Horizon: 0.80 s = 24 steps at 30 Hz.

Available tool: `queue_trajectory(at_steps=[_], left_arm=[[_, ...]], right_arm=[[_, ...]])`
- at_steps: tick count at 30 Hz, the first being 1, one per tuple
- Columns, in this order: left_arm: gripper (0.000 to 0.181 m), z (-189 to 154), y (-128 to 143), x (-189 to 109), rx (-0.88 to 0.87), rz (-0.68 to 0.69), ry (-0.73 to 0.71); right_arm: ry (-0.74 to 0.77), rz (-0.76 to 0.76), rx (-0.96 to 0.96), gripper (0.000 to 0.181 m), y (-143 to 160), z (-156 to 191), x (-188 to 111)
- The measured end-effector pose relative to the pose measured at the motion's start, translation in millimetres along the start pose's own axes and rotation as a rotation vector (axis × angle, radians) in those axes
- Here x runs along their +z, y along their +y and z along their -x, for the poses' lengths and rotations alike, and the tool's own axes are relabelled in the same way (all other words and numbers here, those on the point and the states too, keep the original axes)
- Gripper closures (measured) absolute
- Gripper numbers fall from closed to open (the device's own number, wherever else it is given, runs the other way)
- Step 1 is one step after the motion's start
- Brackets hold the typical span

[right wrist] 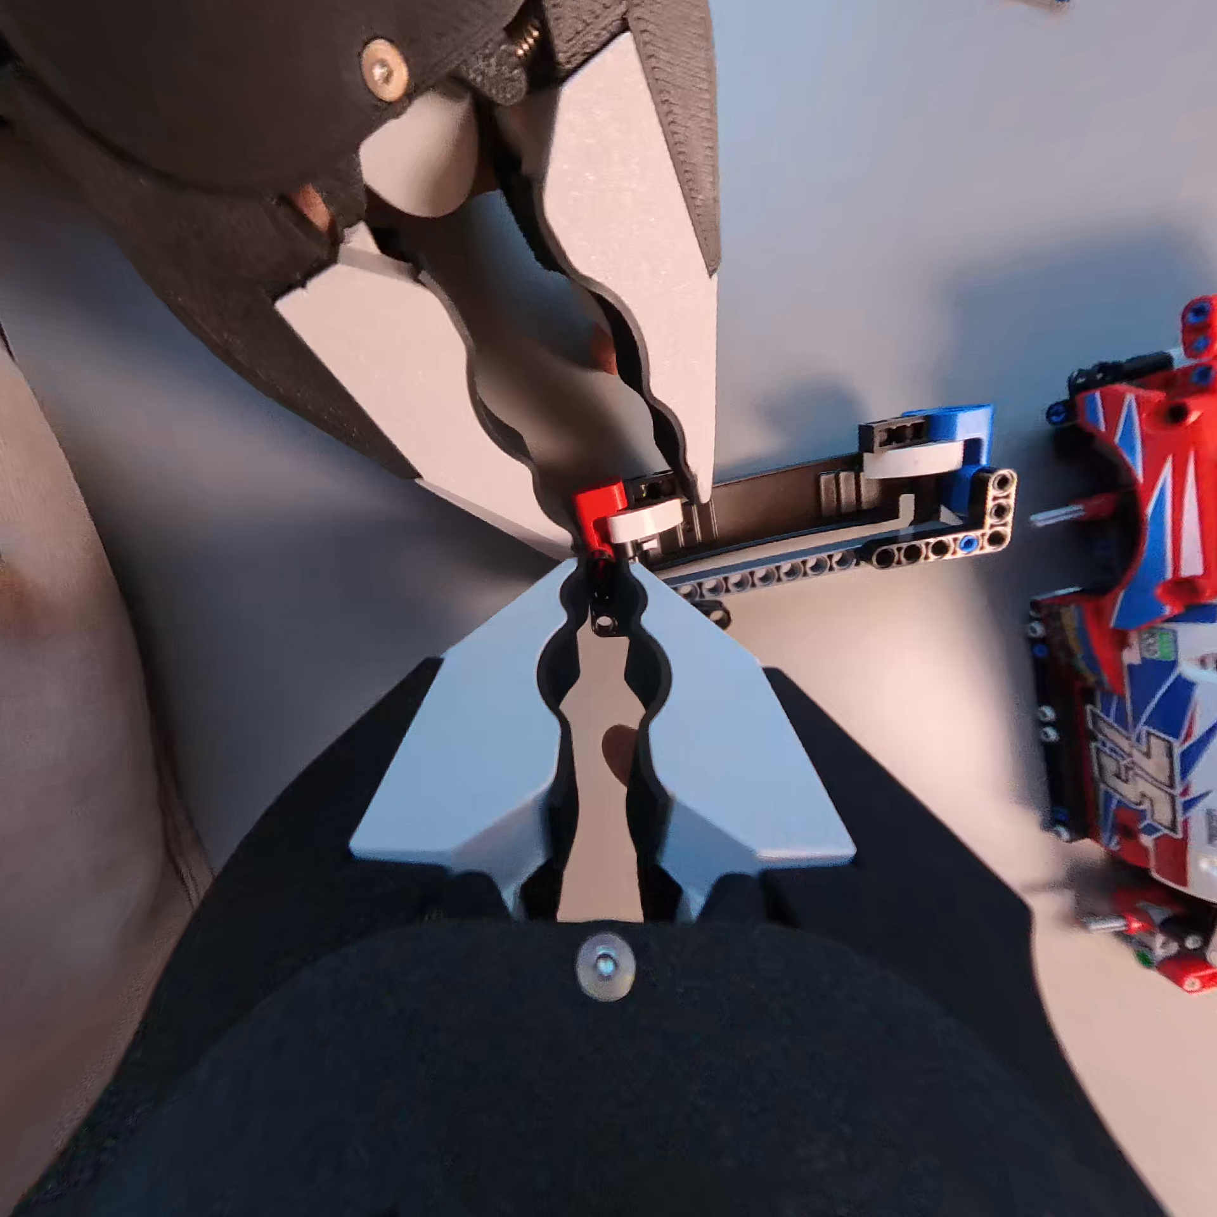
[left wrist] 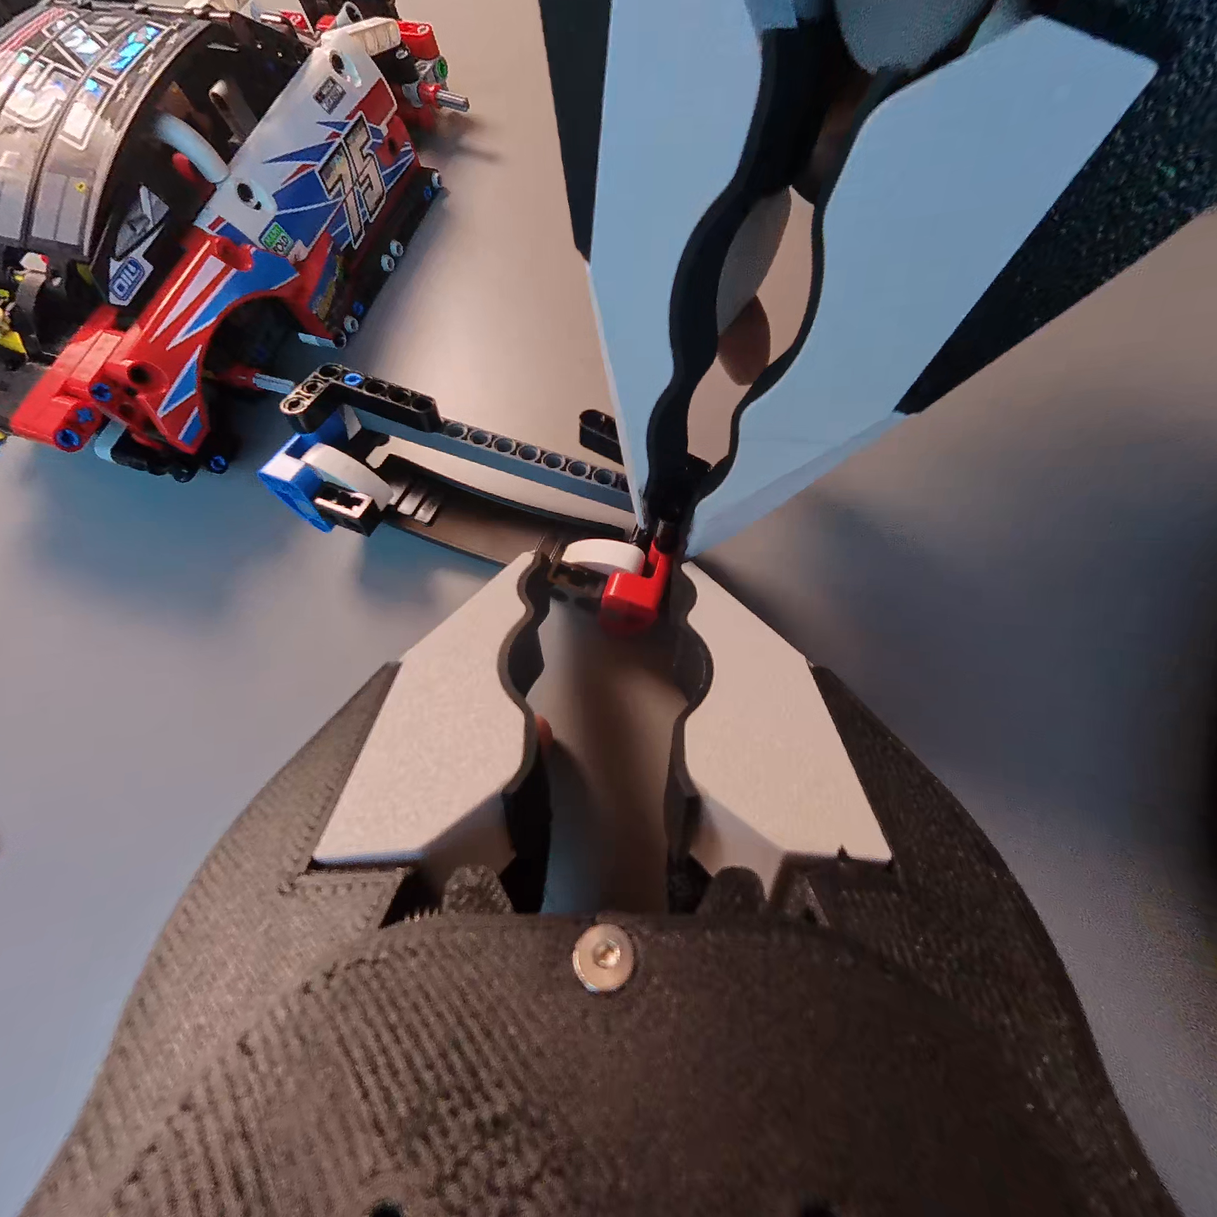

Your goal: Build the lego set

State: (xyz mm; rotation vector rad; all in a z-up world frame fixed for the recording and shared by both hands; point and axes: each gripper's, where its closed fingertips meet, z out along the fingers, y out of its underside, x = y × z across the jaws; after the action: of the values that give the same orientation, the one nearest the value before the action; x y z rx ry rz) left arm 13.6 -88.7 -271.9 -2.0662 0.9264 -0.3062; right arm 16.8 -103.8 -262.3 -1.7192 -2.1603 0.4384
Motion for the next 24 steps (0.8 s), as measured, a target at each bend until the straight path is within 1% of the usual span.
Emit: queue_trajectory(at_steps=[2, 6, 8, 10, 12, 17, 20, 24], left_arm=[[0.147, 0, 0, 0, 0.009, 0.0, 0.0], [0.147, 1, 1, -1, 0.008, -0.014, 0.011], [0.148, 1, 0, -1, 0.006, -0.018, 0.018], [0.148, 0, 0, -1, 0.004, -0.018, 0.022], [0.148, 0, 0, -1, 0.004, -0.019, 0.025], [0.148, 0, 0, -1, 0.003, -0.019, 0.03], [0.148, -1, 0, -1, 0.009, -0.02, 0.032], [0.148, -2, 0, -1, 0.011, -0.02, 0.035]], right_arm=[[0.009, -0.023, 0.0, 0.176, -1, 0, 0], [0.033, -0.043, -0.107, 0.177, -2, -2, 0], [0.006, -0.051, -0.117, 0.175, -3, -2, -1], [-0.039, -0.053, -0.126, 0.167, -2, 2, -2], [-0.054, -0.069, -0.145, 0.162, -4, 2, -5], [-0.135, -0.119, -0.154, 0.16, -9, 4, -17], [-0.164, -0.125, -0.131, 0.16, -8, -1, -21], [-0.225, -0.101, -0.078, 0.167, -5, -5, -19]])
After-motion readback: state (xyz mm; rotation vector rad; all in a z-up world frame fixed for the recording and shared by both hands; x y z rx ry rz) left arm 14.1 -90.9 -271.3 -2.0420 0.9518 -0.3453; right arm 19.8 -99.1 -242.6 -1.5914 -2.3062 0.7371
